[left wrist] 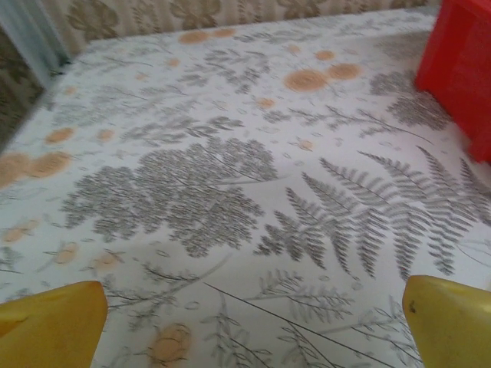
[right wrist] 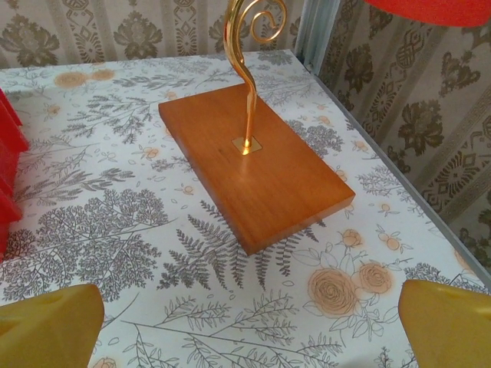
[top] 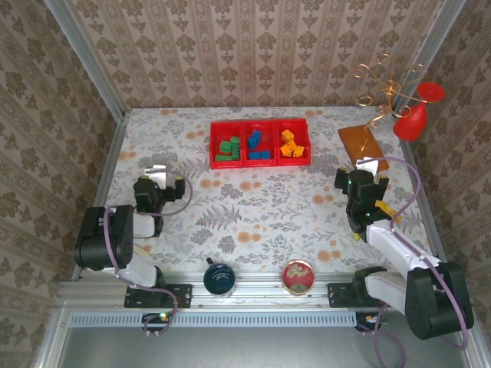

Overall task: Sort the legos into containers by color
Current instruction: Reset both arms

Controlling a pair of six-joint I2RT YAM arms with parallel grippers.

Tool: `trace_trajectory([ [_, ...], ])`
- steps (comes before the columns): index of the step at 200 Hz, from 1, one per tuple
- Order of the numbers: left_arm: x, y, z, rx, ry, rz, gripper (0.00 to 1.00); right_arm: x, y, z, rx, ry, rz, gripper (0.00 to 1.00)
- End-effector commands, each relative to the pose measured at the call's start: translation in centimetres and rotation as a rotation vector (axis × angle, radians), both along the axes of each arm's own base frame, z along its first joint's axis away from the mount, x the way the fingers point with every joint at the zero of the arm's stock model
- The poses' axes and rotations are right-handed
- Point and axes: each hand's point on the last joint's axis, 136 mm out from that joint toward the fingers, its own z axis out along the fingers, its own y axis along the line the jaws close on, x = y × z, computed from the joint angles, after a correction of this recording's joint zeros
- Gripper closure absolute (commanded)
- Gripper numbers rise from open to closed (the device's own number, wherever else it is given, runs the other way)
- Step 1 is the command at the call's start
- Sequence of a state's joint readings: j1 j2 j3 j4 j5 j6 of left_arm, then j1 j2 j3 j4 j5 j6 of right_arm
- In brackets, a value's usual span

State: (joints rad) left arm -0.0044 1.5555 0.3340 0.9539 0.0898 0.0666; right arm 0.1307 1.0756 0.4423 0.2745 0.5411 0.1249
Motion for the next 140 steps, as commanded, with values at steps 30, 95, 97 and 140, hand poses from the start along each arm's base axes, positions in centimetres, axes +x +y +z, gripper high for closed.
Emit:
trace_trajectory([
  [30,0.7,-1.0,1.9,-0.071,-0.061,-0.15,0.0,0.2,0.1,0.8,0.022,-0.102,0.043,0.0],
  [95,0.7,-1.0,1.9,-0.07,-0.061,-0.149,0.0,1.8,0.3,-0.8,0.04,-0.132,0.103,0.0],
  [97,0.7,-1.0,1.9,-0.069,-0.061,-0.149,0.0,1.9,0.3,-0.9,0.039,-0.13,0.106,0.0],
  [140,0.7,-1.0,1.8,-0.068,-0.059,-0.147,0.0,2.8,0.8,-1.8,0.039,-0.135,0.147,0.0],
])
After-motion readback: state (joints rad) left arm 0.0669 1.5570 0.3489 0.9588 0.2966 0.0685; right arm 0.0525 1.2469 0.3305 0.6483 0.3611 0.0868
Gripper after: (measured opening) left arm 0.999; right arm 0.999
